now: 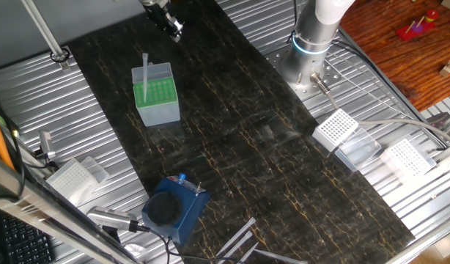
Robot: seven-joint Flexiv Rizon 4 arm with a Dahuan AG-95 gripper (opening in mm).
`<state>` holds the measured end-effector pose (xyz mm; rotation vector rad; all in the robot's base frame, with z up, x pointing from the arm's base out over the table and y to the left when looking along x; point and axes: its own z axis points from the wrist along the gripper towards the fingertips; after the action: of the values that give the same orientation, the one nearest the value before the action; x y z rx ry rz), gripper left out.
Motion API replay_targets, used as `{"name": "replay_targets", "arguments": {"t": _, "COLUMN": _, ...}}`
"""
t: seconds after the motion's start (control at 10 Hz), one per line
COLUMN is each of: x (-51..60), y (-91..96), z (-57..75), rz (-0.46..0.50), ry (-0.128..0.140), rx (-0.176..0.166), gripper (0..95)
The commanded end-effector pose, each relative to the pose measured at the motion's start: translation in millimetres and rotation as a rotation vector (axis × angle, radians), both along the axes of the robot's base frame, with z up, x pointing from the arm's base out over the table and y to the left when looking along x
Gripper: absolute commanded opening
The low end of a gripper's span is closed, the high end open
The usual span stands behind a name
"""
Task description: Insert a large pipette tip into the holder for large pipette tips
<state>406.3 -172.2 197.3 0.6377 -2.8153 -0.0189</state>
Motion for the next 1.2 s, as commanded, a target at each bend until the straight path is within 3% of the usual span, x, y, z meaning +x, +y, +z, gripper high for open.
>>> {"name": "replay_targets", "arguments": {"t": 0.1, "x": 5.4, "y": -14.2, "z": -13.8, "rz": 0.027, "ry": -0.033, "rx": -0.001, "gripper": 0.0}}
{"name": "replay_targets", "arguments": {"t": 0.4, "x": 16.0, "y": -22.4, "z": -23.4, "rz": 0.041, "ry": -0.069, "rx": -0.003, "gripper": 0.0}}
{"name": "replay_targets", "arguments": {"t": 0.6, "x": 33.2, "y": -23.3, "z": -26.3, "rz": 0.041, "ry": -0.085, "rx": -0.011, "gripper": 0.0}}
{"name": "replay_targets", "arguments": {"t": 1.2, "x": 59.2, "y": -14.2, "z": -21.6, "rz": 0.018, "ry": -0.088, "rx": -0.028, "gripper": 0.0}}
